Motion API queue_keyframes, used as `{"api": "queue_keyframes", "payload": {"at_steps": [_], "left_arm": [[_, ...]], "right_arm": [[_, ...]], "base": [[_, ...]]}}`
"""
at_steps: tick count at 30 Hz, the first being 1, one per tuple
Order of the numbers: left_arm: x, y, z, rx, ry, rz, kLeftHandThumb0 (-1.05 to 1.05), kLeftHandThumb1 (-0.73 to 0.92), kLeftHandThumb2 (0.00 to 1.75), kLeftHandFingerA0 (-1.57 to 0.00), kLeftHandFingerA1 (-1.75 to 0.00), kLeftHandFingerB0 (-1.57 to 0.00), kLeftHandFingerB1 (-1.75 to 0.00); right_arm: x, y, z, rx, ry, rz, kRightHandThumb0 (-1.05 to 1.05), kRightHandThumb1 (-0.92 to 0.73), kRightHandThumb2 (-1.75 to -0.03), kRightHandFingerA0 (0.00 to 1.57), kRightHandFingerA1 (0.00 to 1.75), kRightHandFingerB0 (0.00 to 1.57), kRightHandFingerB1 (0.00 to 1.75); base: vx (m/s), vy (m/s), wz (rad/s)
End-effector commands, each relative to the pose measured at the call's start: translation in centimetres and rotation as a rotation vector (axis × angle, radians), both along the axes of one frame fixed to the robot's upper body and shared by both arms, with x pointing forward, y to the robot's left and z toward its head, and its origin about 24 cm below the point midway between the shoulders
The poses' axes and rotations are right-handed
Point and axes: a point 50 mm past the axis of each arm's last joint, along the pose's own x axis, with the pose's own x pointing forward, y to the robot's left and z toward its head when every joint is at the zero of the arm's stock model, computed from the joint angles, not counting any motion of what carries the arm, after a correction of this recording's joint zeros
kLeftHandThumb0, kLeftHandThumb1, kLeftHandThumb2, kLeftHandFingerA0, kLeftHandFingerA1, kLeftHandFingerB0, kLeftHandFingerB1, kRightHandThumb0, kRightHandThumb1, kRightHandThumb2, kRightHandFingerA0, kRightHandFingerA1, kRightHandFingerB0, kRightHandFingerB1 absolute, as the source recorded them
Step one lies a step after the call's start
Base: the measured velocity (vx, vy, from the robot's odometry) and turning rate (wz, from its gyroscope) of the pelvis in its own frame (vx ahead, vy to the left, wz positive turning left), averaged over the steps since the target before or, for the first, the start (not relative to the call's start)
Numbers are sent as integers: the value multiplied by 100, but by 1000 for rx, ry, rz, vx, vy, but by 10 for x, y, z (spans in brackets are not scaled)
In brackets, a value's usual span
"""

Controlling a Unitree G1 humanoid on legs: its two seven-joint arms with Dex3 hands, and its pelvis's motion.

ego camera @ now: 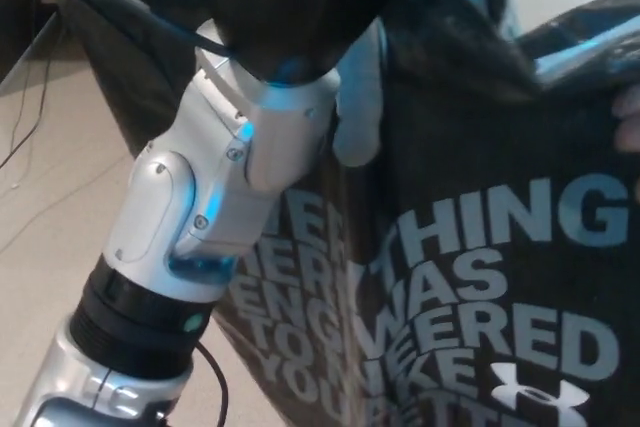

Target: A person is holding a plastic bag and the robot extends its left hand to grab the bag by hooking its thumb into the holes at the top and brings its hand down by its side. Then it extends its arm again to hand the plastic bag back to the person.

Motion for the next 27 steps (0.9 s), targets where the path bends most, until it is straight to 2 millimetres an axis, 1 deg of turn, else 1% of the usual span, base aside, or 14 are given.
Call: {"api": "queue_keyframes", "payload": {"at_steps": [1, 2, 3, 4, 5, 6, 7, 13, 15, 18, 19, 20, 21, 27], "left_arm": [[3, -2, -7, 131, 252, 35, -27, 72, 61, -103, -102, -62, -41], [3, -3, -10, 144, 288, 38, -28, 68, 60, -90, -67, -51, -37], [4, -3, -12, 157, 328, 40, -28, 68, 60, -90, -67, -51, -37], [6, -2, -18, 227, 437, 94, -28, 25, 83, -2, -49, 0, -46], [8, -1, -22, 273, 508, 139, -28, 25, 83, -2, -49, 0, -46], [10, 3, -26, 349, 590, 197, -58, 38, 73, 0, -10, -6, -22], [11, 4, -28, 384, 614, 240, -63, 41, 76, 0, 0, -2, -14], [11, 8, -33, 437, 665, 259, -69, 40, 81, 0, 0, 0, -8], [10, 9, -32, 437, 646, 262, -72, 41, 82, 0, 0, 0, -5], [9, 10, -31, 437, 633, 266, -73, 41, 82, 0, 0, 0, -4], [8, 11, -31, 438, 633, 266, -85, 45, 57, 0, 0, 0, -5], [8, 11, -31, 439, 636, 266, -85, 45, 57, 0, 0, 0, -5], [7, 12, -30, 436, 641, 265, -72, 41, 82, 0, 0, 0, -4], [6, 14, -31, 442, 668, 262, -71, 41, 82, 0, 0, 0, -4]], "right_arm": [[-6, -5, -2, -9, 16, -5, -31, -51, -82, 88, 72, 68, 64], [-7, -6, -2, -10, 21, -5, -30, -51, -84, 87, 72, 67, 64], [-8, -6, -3, -10, 28, -5, -30, -51, -84, 87, 72, 67, 64], [-8, -6, -3, -11, 32, -4, -30, -51, -84, 86, 72, 67, 64], [-8, -6, -3, -12, 30, -4, -30, -51, -84, 86, 72, 67, 64], [-8, -5, -3, -10, 32, -3, -26, -63, -58, 91, 57, 72, 49], [-8, -5, -2, -10, 32, -3, -30, -51, -85, 86, 73, 66, 64], [-7, -5, -2, 3, 28, -8, -30, -51, -83, 86, 73, 68, 64], [-5, -5, -2, 2, 30, -7, -30, -51, -84, 87, 73, 67, 64], [-5, -6, -2, -5, 31, -4, -30, -52, -84, 87, 72, 68, 64], [-5, -6, -2, -6, 30, -2, -31, -52, -84, 87, 72, 68, 64], [-5, -6, -2, -6, 31, -1, -31, -52, -84, 87, 72, 68, 64], [-5, -6, -2, -11, 35, 1, -31, -52, -84, 87, 72, 68, 64], [-5, -5, -2, -6, 35, 4, -31, -52, -84, 87, 72, 68, 64]], "base": [[0, 0, 0], [0, 0, 0], [0, 0, 0], [0, 0, 0], [0, 0, 0], [0, 0, 0], [0, 0, 0], [0, 0, 0], [0, 0, 0], [0, 0, 0], [0, 0, 0], [0, 0, 0], [0, 0, 0], [0, 0, 0]]}}
